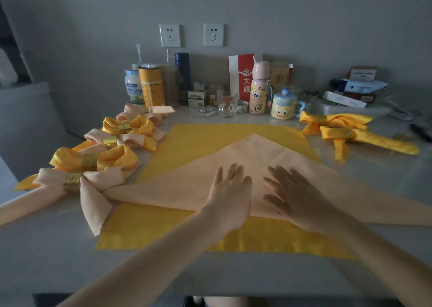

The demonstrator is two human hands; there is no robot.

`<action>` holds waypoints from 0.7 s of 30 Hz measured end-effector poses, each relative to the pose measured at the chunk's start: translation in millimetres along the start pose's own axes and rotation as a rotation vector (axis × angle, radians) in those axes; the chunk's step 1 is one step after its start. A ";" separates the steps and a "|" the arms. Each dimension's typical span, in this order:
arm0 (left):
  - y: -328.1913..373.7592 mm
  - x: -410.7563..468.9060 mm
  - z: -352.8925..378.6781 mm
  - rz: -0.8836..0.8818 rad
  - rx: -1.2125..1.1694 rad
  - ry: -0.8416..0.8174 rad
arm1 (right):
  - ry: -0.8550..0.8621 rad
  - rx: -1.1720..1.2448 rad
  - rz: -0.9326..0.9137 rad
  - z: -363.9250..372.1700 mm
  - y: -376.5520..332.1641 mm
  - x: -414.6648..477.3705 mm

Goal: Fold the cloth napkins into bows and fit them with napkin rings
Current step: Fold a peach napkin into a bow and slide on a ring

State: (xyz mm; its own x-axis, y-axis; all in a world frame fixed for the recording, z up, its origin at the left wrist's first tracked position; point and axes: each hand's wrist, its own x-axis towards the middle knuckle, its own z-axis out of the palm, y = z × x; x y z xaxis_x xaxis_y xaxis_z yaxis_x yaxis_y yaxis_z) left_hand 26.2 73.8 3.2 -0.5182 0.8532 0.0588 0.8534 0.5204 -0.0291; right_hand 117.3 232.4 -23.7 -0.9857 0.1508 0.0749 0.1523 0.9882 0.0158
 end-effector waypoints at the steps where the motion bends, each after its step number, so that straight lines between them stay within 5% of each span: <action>1: 10.3 6.3 1.8 0.024 -0.009 0.009 | 0.055 0.047 0.026 -3.7 0.3 -3.9; 7: 33.7 23.8 19.5 0.052 -0.119 -0.080 | 0.040 0.275 0.178 -3.8 7.2 -20.9; 15: 37.9 34.4 33.4 0.010 -0.163 -0.203 | -0.131 0.170 0.212 6.4 34.8 -37.1; 21: 40.4 36.1 40.4 0.020 -0.167 -0.173 | -0.182 0.172 0.487 -6.6 101.7 -103.4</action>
State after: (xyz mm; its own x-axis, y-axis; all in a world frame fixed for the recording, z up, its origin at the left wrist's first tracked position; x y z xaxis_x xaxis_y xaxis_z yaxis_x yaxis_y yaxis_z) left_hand 39.8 127.0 -36.1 -0.4910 0.8639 -0.1123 0.8534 0.5029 0.1373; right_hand 235.2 317.1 -23.3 -0.8030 0.5789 -0.1415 0.5952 0.7910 -0.1416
